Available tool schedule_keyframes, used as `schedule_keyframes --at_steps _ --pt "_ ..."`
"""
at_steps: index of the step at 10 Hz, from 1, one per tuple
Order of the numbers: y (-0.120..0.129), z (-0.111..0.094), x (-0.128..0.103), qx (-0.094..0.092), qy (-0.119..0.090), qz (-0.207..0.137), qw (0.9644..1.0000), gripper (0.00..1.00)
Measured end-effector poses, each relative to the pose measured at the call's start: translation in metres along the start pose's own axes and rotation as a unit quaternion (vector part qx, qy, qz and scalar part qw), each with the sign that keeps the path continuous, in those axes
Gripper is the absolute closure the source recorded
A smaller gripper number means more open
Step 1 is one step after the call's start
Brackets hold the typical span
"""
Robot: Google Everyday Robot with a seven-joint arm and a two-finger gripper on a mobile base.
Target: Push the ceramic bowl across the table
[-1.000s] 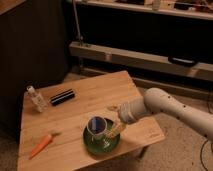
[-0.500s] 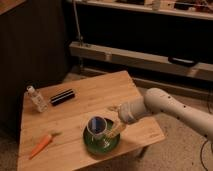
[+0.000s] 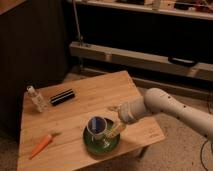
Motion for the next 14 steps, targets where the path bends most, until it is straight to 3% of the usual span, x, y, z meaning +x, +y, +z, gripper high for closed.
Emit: schedule_keyframes --at_steps 9,11,14 --pt "0.000 0.000 0.002 0.001 0.003 0.002 1.0000 0.21" --pt "0.003 0.001 0.025 0.012 0.006 0.016 0.9998 0.21" --pt "0.018 0.010 0.088 0.041 0.020 0.048 0.9978 0.21"
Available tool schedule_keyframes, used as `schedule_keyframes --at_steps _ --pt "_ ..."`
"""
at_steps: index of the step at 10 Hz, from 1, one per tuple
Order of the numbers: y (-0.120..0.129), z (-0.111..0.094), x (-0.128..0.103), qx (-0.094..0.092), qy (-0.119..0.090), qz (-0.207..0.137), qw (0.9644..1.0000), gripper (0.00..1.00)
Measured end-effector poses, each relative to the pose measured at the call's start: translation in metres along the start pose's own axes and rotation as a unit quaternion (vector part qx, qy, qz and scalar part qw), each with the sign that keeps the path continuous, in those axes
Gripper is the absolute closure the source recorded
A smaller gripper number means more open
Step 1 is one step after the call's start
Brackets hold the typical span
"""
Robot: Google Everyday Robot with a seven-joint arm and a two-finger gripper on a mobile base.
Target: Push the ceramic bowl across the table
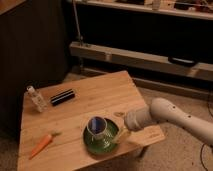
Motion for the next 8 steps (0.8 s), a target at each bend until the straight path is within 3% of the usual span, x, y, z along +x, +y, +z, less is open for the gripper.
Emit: schedule_keyframes --at_steps 2,5,8 --pt "0.004 0.008 0.030 0.026 0.020 0.027 0.9991 0.21" --pt "0.007 0.008 0.057 0.056 0.040 0.063 0.9956 0.21" --pt "0.015 0.022 0.073 0.066 0.032 0.083 0.9939 0.21"
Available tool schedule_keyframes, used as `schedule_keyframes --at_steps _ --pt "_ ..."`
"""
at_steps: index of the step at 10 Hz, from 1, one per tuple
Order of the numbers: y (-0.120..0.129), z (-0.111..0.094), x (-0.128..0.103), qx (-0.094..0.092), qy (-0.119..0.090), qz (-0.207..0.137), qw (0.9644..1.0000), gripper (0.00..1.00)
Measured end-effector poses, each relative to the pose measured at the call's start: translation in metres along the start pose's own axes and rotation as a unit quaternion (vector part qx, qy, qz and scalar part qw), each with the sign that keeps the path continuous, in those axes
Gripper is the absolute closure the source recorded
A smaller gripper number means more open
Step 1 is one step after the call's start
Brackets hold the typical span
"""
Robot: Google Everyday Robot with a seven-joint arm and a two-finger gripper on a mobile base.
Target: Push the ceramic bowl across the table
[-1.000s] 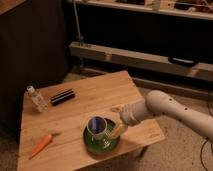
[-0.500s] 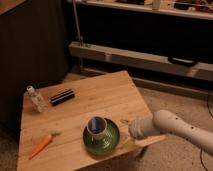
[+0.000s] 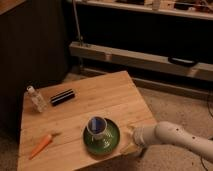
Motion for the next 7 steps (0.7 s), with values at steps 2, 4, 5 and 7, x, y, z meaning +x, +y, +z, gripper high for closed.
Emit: schedule_keyframes --at_steps 2,4,5,7 --pt "0.003 0.004 -0.001 0.001 -0.011 0.002 0.9999 0.21" --pt "0.005 0.010 -0.006 -0.002 -0.020 0.003 0.9998 0.21" --pt "0.006 0.013 -0.009 -0.004 -0.023 0.002 0.9997 0.21" --pt "0.005 0.023 -0.024 -0.013 -0.028 -0.003 0.9995 0.21"
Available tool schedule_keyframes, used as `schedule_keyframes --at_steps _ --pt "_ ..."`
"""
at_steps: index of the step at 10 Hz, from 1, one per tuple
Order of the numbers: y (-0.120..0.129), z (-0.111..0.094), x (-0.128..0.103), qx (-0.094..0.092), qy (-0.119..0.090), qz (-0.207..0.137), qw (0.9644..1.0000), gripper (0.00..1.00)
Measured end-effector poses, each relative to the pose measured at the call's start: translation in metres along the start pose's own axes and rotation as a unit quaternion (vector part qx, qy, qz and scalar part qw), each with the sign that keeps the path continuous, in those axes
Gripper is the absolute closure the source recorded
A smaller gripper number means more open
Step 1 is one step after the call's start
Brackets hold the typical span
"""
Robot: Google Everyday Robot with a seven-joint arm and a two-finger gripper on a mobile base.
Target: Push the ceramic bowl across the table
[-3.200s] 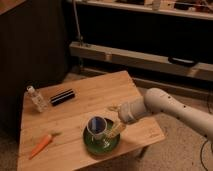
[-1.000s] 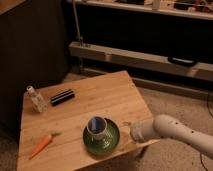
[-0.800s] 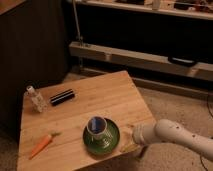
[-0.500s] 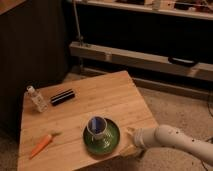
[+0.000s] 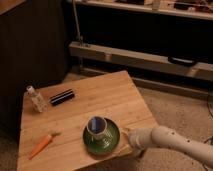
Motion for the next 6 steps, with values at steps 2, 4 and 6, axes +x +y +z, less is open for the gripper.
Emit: schedule_keyframes --at_steps 2,4,6 --pt "-0.0025 0.0026 -0.0033 -0.003 -0.004 0.003 1.0000 0.21" --pt "-0.0049 0.0070 -0.0076 -0.009 -0.007 0.001 0.9999 0.21" --pt "-0.0064 0.0113 -0.0099 -0.014 -0.011 0.001 0.9999 0.21"
